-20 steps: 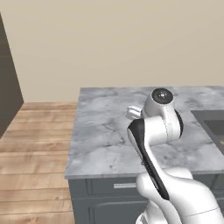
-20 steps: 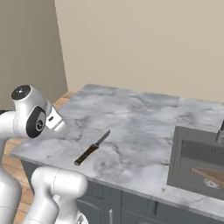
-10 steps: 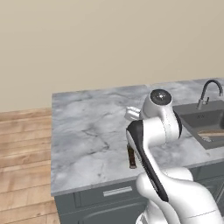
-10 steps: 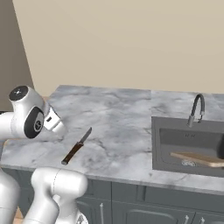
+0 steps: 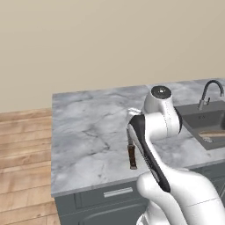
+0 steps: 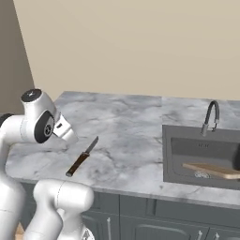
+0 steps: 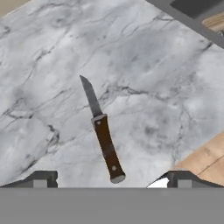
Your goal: Move the cutting board and knife to the sink. Then move spray from the cabinet to the counter.
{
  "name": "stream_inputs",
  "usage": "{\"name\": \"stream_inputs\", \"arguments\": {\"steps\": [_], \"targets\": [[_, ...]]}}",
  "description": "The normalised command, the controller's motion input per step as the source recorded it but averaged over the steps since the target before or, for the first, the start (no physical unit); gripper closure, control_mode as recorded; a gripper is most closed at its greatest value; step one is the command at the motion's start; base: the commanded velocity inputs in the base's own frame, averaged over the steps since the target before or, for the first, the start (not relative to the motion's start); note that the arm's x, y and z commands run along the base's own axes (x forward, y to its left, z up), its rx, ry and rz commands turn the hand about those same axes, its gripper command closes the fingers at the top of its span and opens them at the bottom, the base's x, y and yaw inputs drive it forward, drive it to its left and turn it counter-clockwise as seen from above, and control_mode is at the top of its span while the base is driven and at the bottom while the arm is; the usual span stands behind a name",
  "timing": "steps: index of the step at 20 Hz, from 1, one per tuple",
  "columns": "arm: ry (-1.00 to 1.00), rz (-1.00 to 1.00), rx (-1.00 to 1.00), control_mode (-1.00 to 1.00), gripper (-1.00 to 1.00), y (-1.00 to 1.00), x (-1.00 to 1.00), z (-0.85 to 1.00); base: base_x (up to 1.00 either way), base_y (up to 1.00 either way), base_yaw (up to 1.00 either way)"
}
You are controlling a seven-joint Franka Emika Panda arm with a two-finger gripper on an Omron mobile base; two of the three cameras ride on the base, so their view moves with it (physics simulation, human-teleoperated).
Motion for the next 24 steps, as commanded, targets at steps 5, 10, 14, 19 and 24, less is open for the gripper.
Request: {"name": "stream_inputs", "arguments": {"steps": [5, 10, 14, 19, 24], "targets": [[0.19, 0.18, 0.01, -1.0, -1.0, 0.0, 0.0, -0.29, 0.0, 0.0, 0.0], [0.0, 0.14, -0.07, -1.0, -1.0, 0.06, 0.0, -0.32, 0.0, 0.0, 0.0], [0.0, 0.18, -0.09, -1.0, -1.0, 0.14, 0.0, -0.63, 0.0, 0.0, 0.0], [0.0, 0.18, 0.0, -1.0, -1.0, 0.08, 0.0, -0.66, 0.0, 0.0, 0.0], [0.0, 0.16, 0.0, -1.0, -1.0, 0.0, 0.25, -0.56, 0.0, 0.0, 0.0]]}}
